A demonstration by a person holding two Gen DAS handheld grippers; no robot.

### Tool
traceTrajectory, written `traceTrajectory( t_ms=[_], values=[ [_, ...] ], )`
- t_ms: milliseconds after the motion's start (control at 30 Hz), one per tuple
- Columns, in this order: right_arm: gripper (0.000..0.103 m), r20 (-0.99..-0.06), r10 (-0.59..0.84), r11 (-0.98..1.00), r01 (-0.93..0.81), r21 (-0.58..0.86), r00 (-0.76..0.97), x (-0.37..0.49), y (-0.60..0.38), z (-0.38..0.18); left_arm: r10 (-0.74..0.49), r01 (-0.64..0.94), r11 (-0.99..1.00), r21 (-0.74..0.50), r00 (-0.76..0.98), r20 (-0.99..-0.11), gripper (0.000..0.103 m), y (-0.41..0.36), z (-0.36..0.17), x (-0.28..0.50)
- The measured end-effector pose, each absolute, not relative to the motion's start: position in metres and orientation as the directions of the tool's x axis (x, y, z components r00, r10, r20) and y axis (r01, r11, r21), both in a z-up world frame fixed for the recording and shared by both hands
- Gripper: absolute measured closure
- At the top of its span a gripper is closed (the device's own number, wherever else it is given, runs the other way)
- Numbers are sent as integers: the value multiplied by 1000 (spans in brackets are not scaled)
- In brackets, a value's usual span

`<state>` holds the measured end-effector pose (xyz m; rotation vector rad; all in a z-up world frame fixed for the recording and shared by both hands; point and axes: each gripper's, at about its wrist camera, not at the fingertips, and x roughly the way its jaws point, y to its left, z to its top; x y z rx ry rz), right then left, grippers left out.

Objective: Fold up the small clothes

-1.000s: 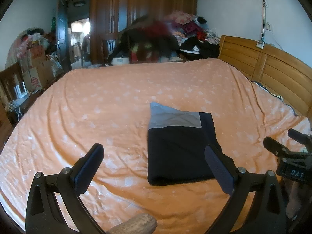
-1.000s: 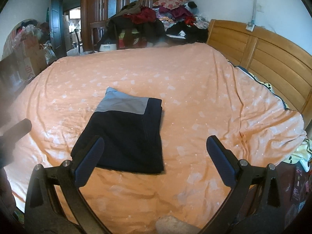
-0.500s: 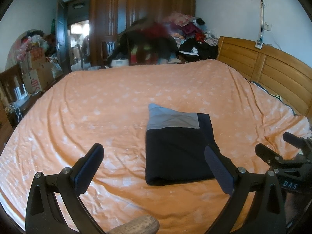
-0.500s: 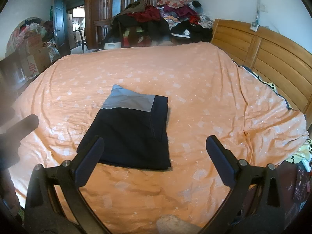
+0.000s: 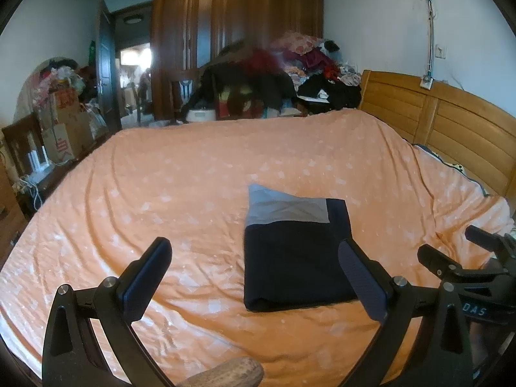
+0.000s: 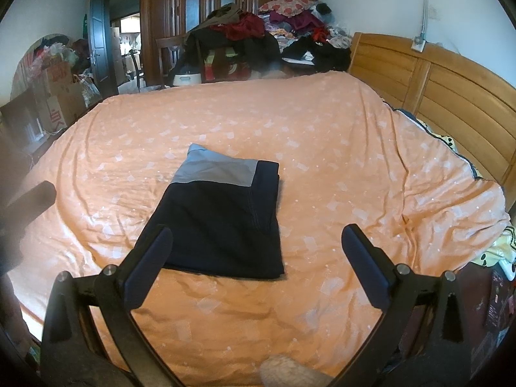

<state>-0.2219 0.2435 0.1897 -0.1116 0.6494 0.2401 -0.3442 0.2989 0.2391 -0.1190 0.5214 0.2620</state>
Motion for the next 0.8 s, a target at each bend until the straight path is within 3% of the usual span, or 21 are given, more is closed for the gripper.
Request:
traceTrajectory(
  t_ms=[433, 800],
  values=[
    [0, -580, 196, 948, -303, -93, 791, -293, 243, 174, 272, -277, 960, 52, 864, -423, 0, 285, 254, -395],
    [0, -633, 182, 939, -324, -115, 752, -346, 228, 131, 268, -269, 961, 60, 858, -439, 0, 276, 247, -434]
  ],
)
